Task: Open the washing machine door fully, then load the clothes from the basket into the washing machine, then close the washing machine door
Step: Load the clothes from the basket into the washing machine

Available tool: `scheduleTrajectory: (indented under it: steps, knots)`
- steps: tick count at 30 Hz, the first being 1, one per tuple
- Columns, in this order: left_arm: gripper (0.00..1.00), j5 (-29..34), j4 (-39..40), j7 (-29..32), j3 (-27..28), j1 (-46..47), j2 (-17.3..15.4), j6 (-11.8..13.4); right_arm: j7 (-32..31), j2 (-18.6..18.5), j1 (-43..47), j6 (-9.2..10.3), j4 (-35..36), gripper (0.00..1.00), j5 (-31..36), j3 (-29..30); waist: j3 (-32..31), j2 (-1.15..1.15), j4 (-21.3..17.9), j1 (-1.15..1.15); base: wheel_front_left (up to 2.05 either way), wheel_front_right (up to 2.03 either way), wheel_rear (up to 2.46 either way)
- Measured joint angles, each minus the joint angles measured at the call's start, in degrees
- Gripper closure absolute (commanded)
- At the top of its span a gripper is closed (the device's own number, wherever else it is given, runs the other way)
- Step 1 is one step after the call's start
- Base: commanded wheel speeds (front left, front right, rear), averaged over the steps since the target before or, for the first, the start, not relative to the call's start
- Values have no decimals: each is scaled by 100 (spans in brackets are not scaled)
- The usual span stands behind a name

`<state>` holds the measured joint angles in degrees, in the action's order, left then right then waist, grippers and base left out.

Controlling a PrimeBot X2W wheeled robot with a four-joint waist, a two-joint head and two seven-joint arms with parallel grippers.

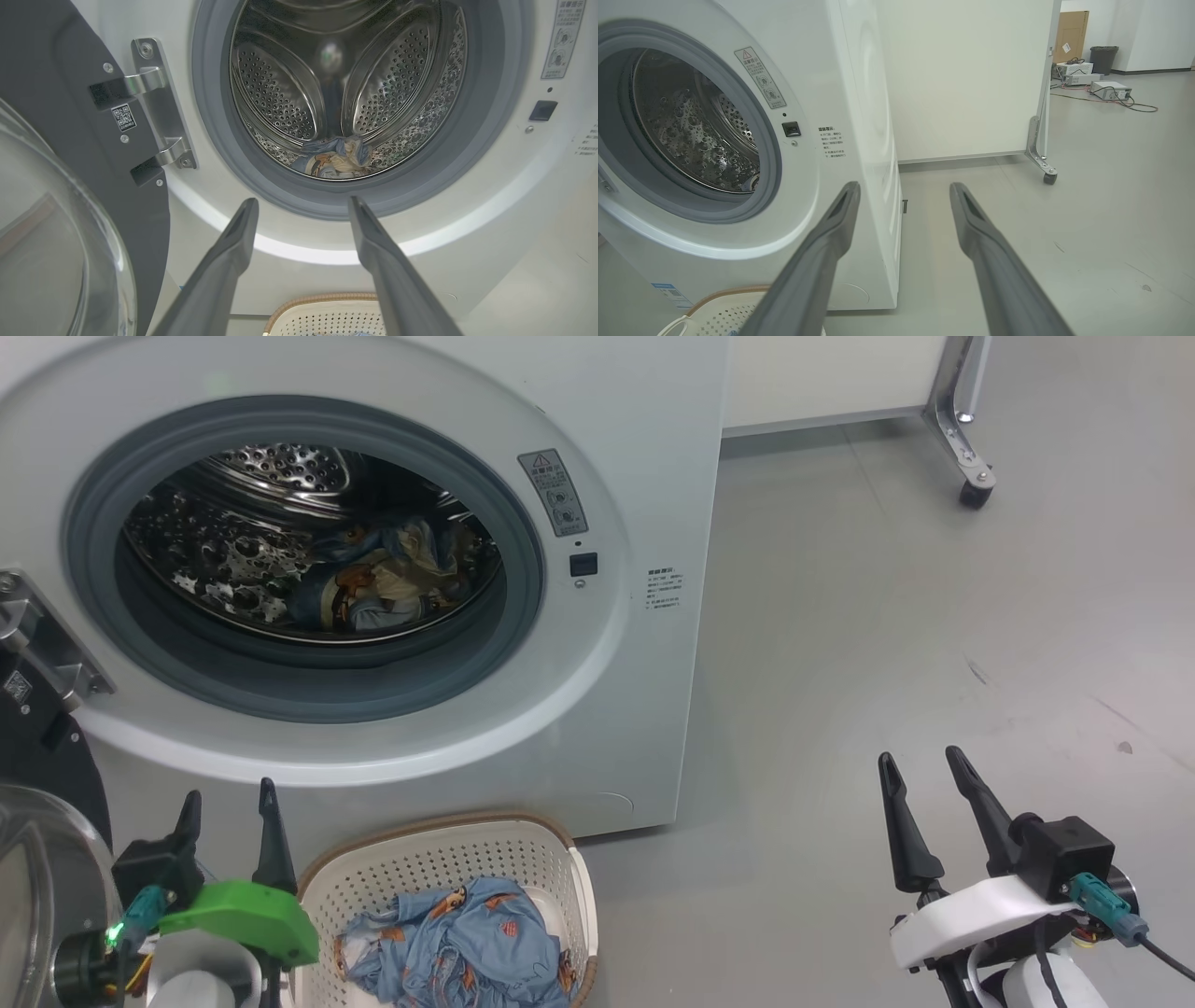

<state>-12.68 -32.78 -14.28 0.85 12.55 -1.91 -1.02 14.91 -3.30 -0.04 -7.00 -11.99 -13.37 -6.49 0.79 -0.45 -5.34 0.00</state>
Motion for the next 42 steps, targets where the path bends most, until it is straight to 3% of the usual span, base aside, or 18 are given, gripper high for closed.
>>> scheduleTrajectory:
  steps: [13, 42]
  knots:
    - [0, -11, 1145, -1, 73, -1098, -2, 2, 0, -49, 87, 0, 157, 0, 24, -132, -172, 0, 98, 0, 0, 0, 0]
    - [0, -177, 2250, 0, -378, -2080, -25, 204, -1, -101, 192, 0, 357, 0, 23, -264, 55, 0, 297, 0, 0, 0, 0]
